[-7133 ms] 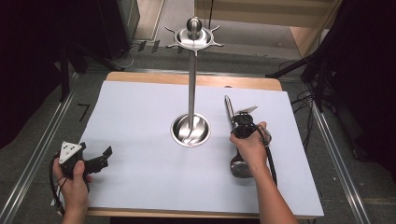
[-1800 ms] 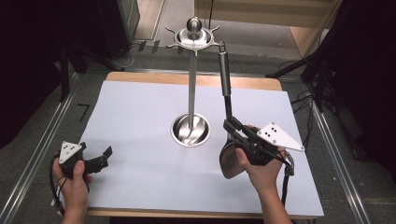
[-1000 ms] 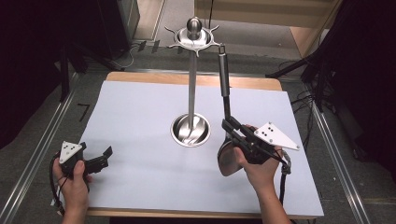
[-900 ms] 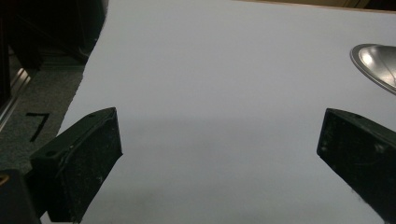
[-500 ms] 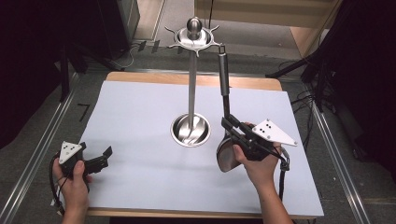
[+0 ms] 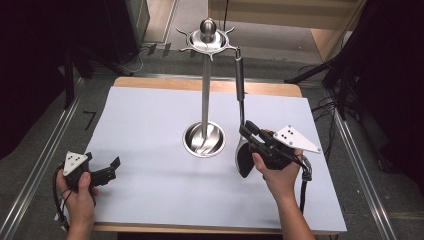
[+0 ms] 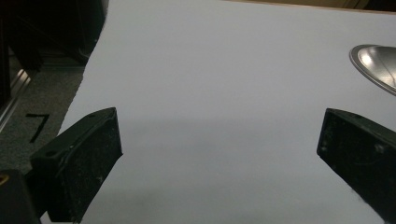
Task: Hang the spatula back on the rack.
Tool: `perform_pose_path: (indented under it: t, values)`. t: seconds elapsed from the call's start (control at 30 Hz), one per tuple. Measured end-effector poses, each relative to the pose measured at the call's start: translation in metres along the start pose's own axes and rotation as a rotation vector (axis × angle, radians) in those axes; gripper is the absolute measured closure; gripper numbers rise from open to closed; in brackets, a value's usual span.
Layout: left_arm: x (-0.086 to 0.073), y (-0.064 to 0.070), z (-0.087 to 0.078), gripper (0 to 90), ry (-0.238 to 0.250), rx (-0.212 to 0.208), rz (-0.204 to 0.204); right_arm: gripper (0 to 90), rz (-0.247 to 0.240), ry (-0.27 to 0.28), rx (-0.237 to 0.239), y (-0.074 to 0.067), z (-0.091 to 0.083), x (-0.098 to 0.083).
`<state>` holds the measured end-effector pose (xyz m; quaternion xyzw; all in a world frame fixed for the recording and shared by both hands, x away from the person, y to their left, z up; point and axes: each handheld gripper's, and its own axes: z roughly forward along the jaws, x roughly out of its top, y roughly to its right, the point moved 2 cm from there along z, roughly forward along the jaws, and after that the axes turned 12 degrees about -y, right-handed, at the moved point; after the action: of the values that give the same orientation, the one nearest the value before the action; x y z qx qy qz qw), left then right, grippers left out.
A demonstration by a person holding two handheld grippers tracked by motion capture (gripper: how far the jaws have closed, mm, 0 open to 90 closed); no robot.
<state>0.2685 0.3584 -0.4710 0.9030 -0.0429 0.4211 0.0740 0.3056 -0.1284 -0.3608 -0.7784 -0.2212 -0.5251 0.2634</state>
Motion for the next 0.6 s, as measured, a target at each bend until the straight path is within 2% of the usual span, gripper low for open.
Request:
perform_pose_path:
  t: [0.17, 0.2, 0.3, 0.37, 0.53, 0.57, 0.6]
  values:
    - [0.000, 0.000, 0.000, 0.6, 0.000, 0.001, 0.000, 72.2, 0.010, -0.002, -0.009, 0.003, -0.004, 0.000]
    - [0.000, 0.000, 0.000, 0.6, 0.000, 0.001, 0.001, 70.6, 0.018, -0.005, -0.032, 0.007, -0.006, -0.002]
    - [0.000, 0.000, 0.000, 0.6, 0.001, 0.000, 0.000, 66.7, 0.033, -0.015, -0.062, 0.012, -0.007, -0.005]
    - [0.000, 0.000, 0.000, 0.6, -0.001, 0.001, 0.000, 60.8, 0.041, -0.032, -0.095, 0.018, -0.009, -0.009]
    - [0.000, 0.000, 0.000, 0.5, -0.001, 0.002, 0.001, 43.0, 0.055, -0.064, -0.134, 0.028, -0.010, -0.019]
    - [0.000, 0.000, 0.000, 0.5, 0.000, 0.002, 0.001, 43.0, 0.055, -0.064, -0.134, 0.028, -0.010, -0.019]
    - [0.000, 0.000, 0.000, 0.5, 0.000, 0.003, 0.002, 33.8, 0.075, -0.080, -0.153, 0.033, -0.011, -0.025]
